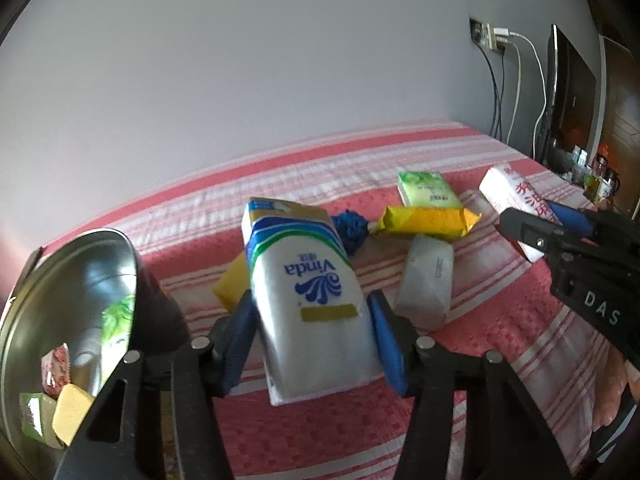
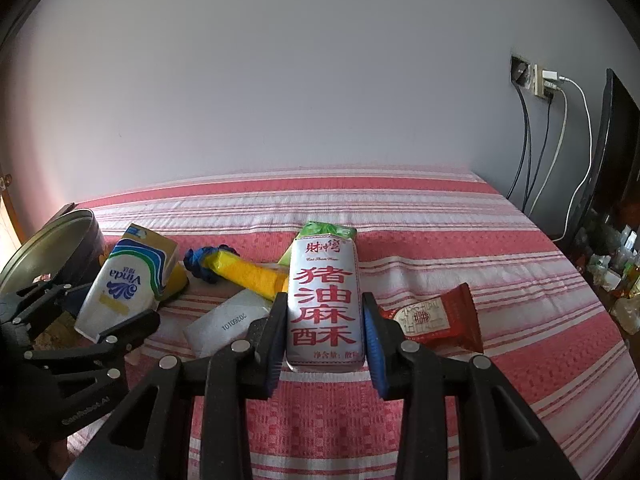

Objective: Organize objects
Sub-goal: 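Carry the Vinda pack and red-text packet in both grippers over the metal tin, then open both grippers to drop the two packs into the tin, then grasp the red pastry packet with the right gripper while the left grasps the white wrapped bar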

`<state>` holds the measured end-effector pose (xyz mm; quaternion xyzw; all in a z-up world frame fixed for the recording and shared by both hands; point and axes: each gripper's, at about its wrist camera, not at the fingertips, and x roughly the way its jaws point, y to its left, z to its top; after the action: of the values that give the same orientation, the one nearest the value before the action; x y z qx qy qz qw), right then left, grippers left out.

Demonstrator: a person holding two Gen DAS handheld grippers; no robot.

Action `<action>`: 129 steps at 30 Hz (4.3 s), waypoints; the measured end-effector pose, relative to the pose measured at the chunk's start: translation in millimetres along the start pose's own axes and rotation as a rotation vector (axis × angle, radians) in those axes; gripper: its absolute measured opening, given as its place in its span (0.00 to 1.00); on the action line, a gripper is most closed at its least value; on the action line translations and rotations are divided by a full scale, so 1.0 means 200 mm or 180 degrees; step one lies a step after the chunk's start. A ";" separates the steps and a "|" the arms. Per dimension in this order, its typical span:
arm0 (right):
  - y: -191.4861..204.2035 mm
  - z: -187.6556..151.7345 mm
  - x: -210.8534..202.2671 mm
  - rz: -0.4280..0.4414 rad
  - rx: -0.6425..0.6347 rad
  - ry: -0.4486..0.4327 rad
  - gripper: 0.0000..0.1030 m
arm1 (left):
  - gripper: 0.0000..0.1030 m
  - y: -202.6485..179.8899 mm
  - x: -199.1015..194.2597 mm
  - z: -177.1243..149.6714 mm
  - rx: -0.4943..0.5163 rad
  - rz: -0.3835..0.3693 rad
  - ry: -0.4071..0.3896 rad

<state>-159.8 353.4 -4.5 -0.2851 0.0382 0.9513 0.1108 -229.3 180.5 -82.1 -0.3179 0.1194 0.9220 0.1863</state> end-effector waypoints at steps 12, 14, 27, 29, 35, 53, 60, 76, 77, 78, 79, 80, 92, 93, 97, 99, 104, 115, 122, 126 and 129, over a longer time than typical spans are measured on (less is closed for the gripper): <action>0.01 0.00 -0.07 -0.0020 -0.0042 -0.0309 0.36 | 0.53 0.01 -0.14 -0.02 0.0002 0.0227 -0.0481; 0.02 0.00 -0.09 0.0020 -0.0039 -0.0365 0.36 | 0.53 0.05 -0.20 -0.01 -0.0027 0.0219 -0.0562; 0.60 0.24 -0.19 0.0846 -0.0586 -0.0462 0.36 | 0.53 0.61 -0.42 -0.02 -0.0565 0.0690 -0.0642; 0.68 0.26 -0.19 0.0955 -0.0642 -0.0435 0.36 | 0.53 0.69 -0.43 -0.04 -0.0642 0.0758 -0.0620; 0.92 0.29 -0.12 0.1196 -0.0798 -0.0312 0.36 | 0.53 0.90 -0.46 -0.13 -0.0807 0.0903 -0.0550; 1.19 0.25 0.05 0.1448 -0.0987 -0.0027 0.36 | 0.53 1.13 -0.39 -0.23 -0.0995 0.0988 -0.0302; 1.22 0.24 0.08 0.1496 -0.0971 0.0048 0.36 | 0.53 1.13 -0.39 -0.24 -0.1003 0.1001 -0.0258; 1.05 0.23 -0.06 0.1362 -0.0737 -0.0377 0.66 | 0.93 0.97 -0.52 -0.22 -0.1053 0.1197 -0.0417; 1.03 0.23 -0.07 0.1334 -0.0710 -0.0392 0.67 | 0.95 0.93 -0.53 -0.21 -0.1015 0.1177 -0.0434; 0.98 0.22 -0.08 0.1300 -0.0672 -0.0415 0.67 | 0.97 0.91 -0.53 -0.20 -0.0983 0.1170 -0.0450; 0.95 0.22 -0.08 0.1281 -0.0652 -0.0422 0.67 | 0.98 0.89 -0.53 -0.19 -0.0956 0.1162 -0.0461; 0.91 0.21 -0.09 0.1249 -0.0625 -0.0425 0.67 | 0.98 0.86 -0.52 -0.18 -0.0923 0.1152 -0.0468; 0.42 0.17 -0.05 0.0583 -0.0353 -0.0374 0.67 | 0.99 0.54 -0.46 -0.07 -0.0675 0.0873 -0.0500; 0.36 0.17 -0.04 0.0466 -0.0310 -0.0362 0.67 | 0.99 0.49 -0.45 -0.05 -0.0624 0.0829 -0.0509; 0.12 0.15 0.00 0.0096 -0.0111 -0.0287 0.67 | 0.99 0.29 -0.40 0.00 -0.0354 0.0623 -0.0527; 0.00 0.14 0.01 -0.0075 -0.0013 -0.0248 0.67 | 0.99 0.20 -0.36 0.02 -0.0252 0.0554 -0.0496; -0.21 0.11 0.04 -0.0293 0.0108 -0.0053 0.67 | 0.99 0.01 -0.25 0.06 -0.0098 0.0287 -0.0354; -0.28 0.03 0.16 -0.0326 0.0041 0.0400 0.67 | 0.99 -0.23 -0.05 0.15 0.0107 -0.0179 -0.0042; -0.32 0.02 0.21 -0.0293 0.0136 0.0596 0.67 | 0.98 -0.31 0.06 0.14 0.0254 -0.0344 0.0218; -0.34 0.01 0.21 -0.0246 0.0196 0.0620 0.67 | 0.93 -0.35 0.11 0.13 0.0367 -0.0400 0.0314; -0.35 0.01 0.21 -0.0243 0.0231 0.0656 0.67 | 0.85 -0.35 0.15 0.14 0.0354 -0.0468 0.0421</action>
<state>-179.3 430.7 -27.0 -0.3786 0.0729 0.9100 0.1528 -236.6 261.6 -86.9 -0.3751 0.1587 0.8748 0.2624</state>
